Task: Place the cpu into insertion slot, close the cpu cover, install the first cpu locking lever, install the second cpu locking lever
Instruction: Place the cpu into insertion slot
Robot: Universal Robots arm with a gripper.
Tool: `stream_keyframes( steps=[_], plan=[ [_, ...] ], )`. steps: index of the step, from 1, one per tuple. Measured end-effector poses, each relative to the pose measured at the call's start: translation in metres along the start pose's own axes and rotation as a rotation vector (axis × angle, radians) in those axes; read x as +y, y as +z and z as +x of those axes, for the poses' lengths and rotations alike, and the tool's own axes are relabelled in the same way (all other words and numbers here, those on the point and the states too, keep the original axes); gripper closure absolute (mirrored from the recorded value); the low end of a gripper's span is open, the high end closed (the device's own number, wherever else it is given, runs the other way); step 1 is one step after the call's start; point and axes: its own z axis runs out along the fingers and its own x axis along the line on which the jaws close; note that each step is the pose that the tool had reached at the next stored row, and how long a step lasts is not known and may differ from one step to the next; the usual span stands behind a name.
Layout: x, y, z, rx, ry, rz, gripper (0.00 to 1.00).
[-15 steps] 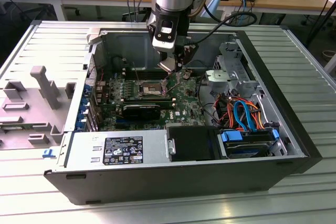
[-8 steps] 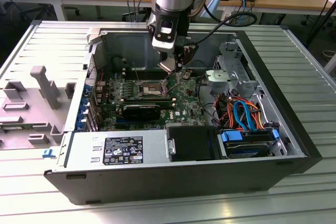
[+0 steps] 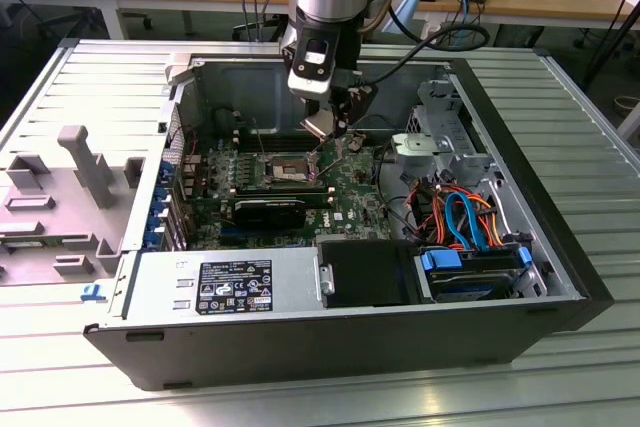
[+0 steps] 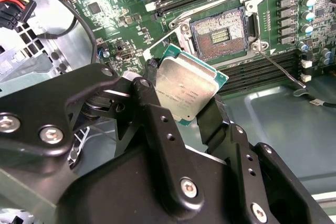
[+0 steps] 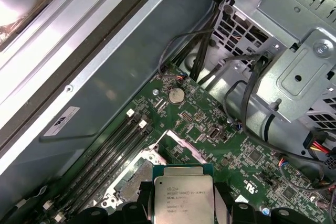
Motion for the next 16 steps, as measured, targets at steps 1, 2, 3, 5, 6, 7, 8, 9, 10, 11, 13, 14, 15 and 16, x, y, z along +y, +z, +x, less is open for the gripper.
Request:
stream_keyframes(
  steps=[1, 2, 3, 5, 6, 7, 8, 9, 10, 11, 13, 14, 15, 16],
  plan=[
    [0.0000, 0.0000, 0.0000, -0.0001, 0.001, 0.0000, 0.45],
    [0.0000, 0.0000, 0.0000, -0.0002, 0.002, 0.0000, 0.45],
    [-0.0001, 0.0000, -0.0001, -0.0004, 0.004, -0.0002, 0.45],
    [-0.0001, 0.0000, -0.0001, -0.0005, 0.006, -0.0002, 0.45],
    [-0.0001, 0.0000, -0.0001, -0.0007, 0.008, -0.0002, 0.45],
    [-0.0001, 0.0000, -0.0002, -0.0009, 0.010, -0.0002, 0.45],
    [-0.0001, 0.0000, -0.0002, -0.0011, 0.012, -0.0002, 0.45],
    [0.0000, 0.0000, -0.0002, -0.0013, 0.016, -0.0004, 0.45],
    [0.0000, 0.0000, -0.0002, -0.0014, 0.017, -0.0004, 0.45],
    [-0.0001, 0.0000, -0.0002, -0.0015, 0.018, -0.0004, 0.45],
    [-0.0001, 0.0000, -0.0002, -0.0016, 0.019, -0.0004, 0.45],
    [-0.0001, 0.0000, -0.0002, -0.0017, 0.020, -0.0004, 0.45],
    [-0.0001, 0.0000, -0.0002, -0.0019, 0.022, -0.0005, 0.45],
    [-0.0001, 0.0000, -0.0002, -0.0021, 0.024, -0.0005, 0.45]
  ],
)
